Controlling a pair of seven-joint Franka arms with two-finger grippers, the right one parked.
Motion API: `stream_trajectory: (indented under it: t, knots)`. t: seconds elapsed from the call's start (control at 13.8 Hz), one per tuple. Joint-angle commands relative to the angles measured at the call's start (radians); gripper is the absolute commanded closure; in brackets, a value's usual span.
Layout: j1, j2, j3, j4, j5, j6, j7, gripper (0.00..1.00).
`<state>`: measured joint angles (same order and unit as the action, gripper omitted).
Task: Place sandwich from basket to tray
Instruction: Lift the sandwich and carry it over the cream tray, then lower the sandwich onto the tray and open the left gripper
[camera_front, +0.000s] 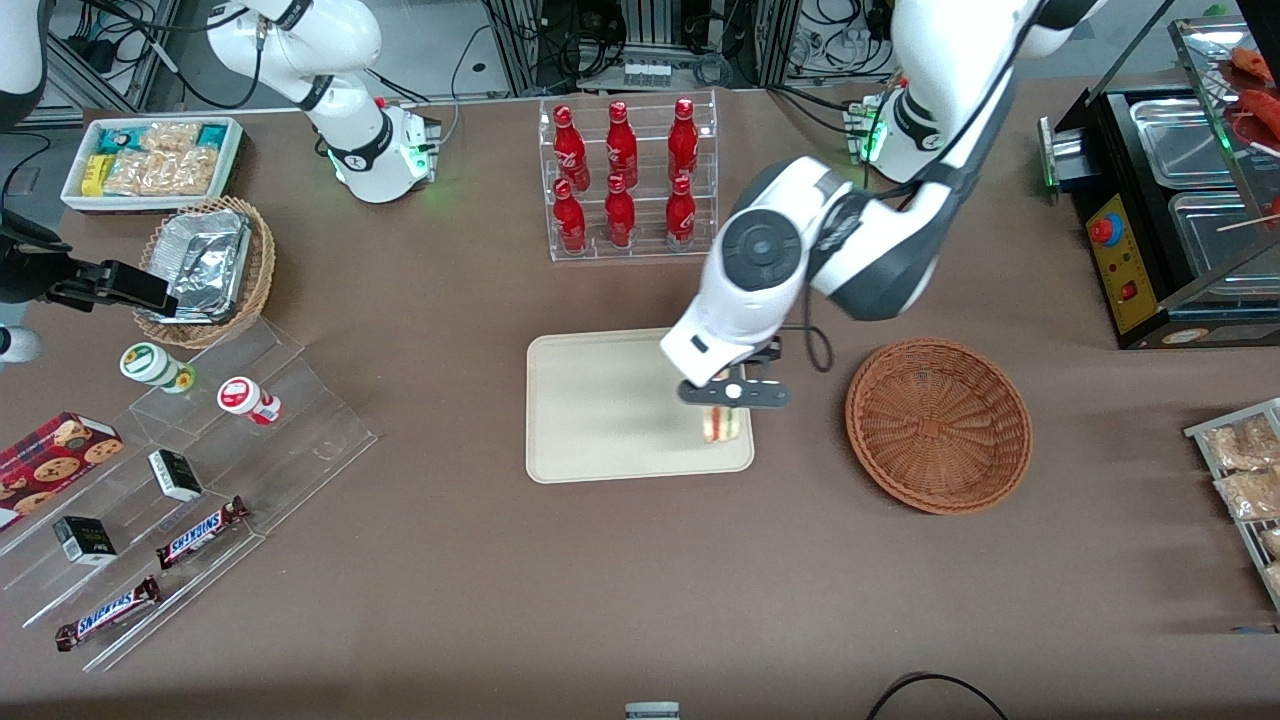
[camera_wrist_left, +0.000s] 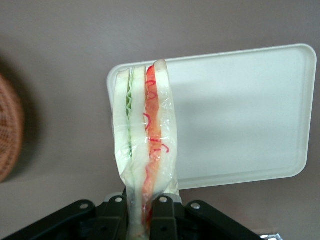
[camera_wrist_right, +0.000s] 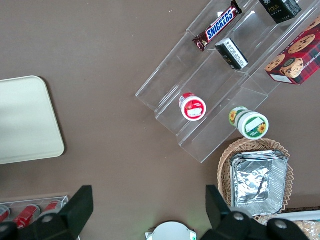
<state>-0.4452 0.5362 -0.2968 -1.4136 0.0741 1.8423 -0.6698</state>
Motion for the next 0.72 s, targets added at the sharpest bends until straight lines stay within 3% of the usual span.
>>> stream_trajectory:
  t: [0.0, 0.65]
  knots:
    - [-0.049, 0.097, 0.007, 0.082, 0.036, 0.017, -0.06, 1.0]
    - [-0.162, 0.252, 0.015, 0.084, 0.049, 0.189, -0.135, 1.0]
